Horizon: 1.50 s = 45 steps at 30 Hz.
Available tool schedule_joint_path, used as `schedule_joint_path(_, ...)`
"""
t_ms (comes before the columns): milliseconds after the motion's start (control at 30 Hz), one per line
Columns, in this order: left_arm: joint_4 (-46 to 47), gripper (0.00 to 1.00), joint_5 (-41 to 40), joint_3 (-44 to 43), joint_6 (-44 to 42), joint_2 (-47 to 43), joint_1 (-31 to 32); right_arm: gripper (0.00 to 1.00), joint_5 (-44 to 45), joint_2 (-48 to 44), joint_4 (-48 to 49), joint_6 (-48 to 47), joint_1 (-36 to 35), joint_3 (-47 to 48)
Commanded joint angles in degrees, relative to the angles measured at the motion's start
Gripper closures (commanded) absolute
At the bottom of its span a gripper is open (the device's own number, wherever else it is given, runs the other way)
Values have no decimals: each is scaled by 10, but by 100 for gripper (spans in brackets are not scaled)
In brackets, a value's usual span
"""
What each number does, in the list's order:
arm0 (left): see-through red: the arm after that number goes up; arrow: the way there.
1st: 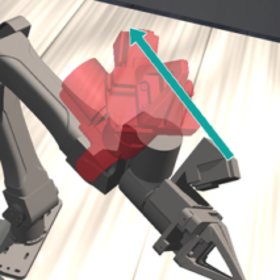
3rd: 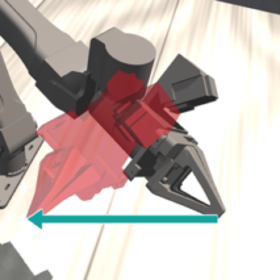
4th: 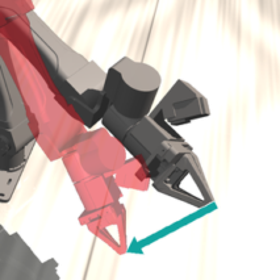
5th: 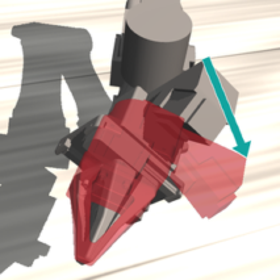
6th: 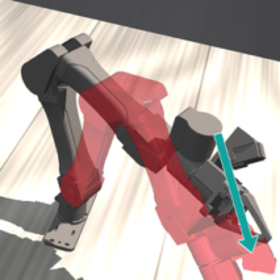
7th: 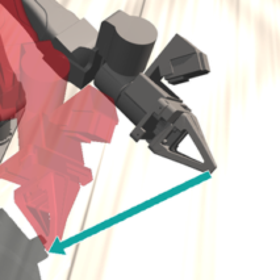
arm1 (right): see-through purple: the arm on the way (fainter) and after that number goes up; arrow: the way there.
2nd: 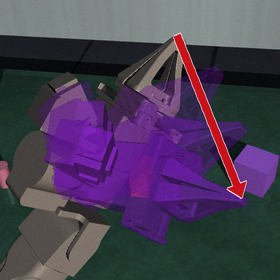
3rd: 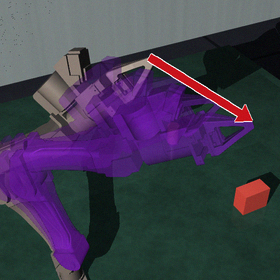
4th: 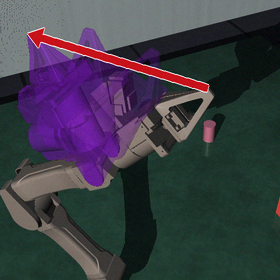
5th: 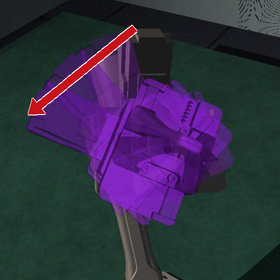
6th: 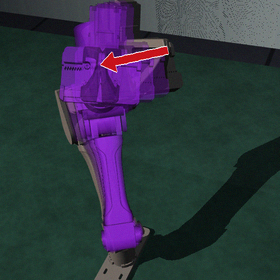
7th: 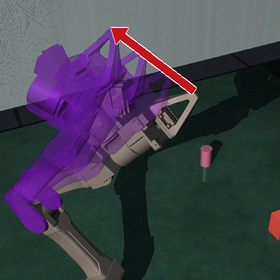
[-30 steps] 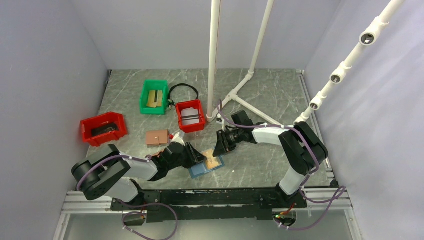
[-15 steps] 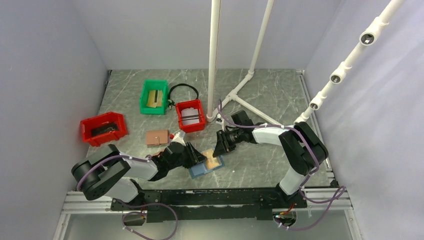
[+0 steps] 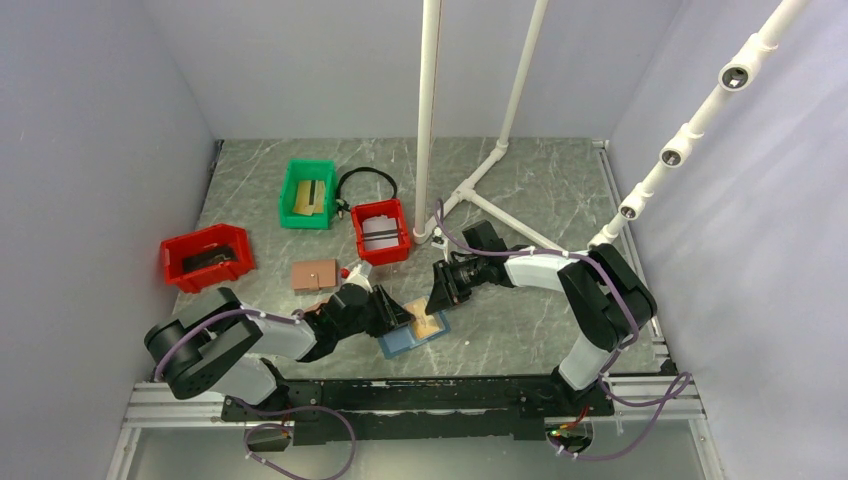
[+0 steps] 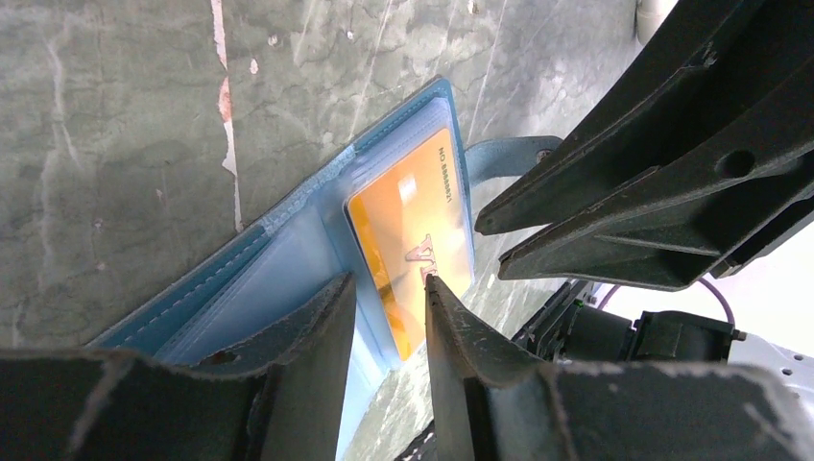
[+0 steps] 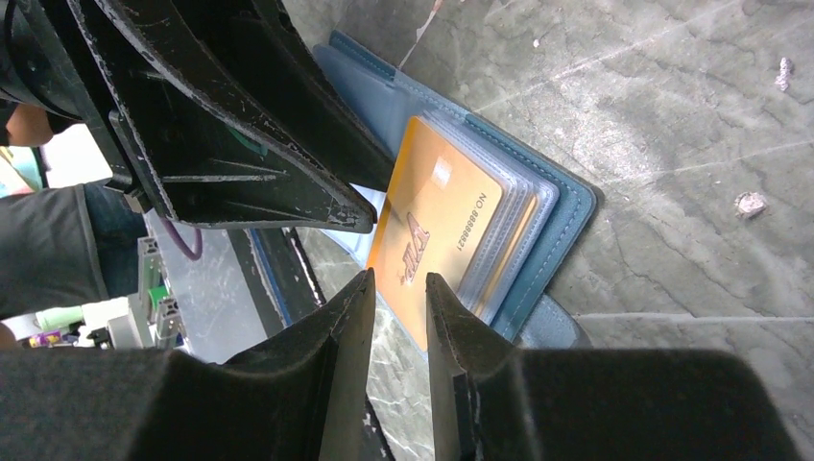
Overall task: Take the credit cards out of the card holder
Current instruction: Remove the credit card from the card holder.
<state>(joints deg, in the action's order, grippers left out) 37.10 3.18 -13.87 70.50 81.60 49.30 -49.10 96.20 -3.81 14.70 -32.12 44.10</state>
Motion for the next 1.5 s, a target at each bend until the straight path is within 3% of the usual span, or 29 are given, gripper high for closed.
schedule_joint_path(0,15,61,11,-8,-14,8,0,72,-14,-21,8,-8,-1,13)
schedule_joint_path(1467,39,59,20,-4,-19,12,0,71,-32,-20,9,-11,-1,13)
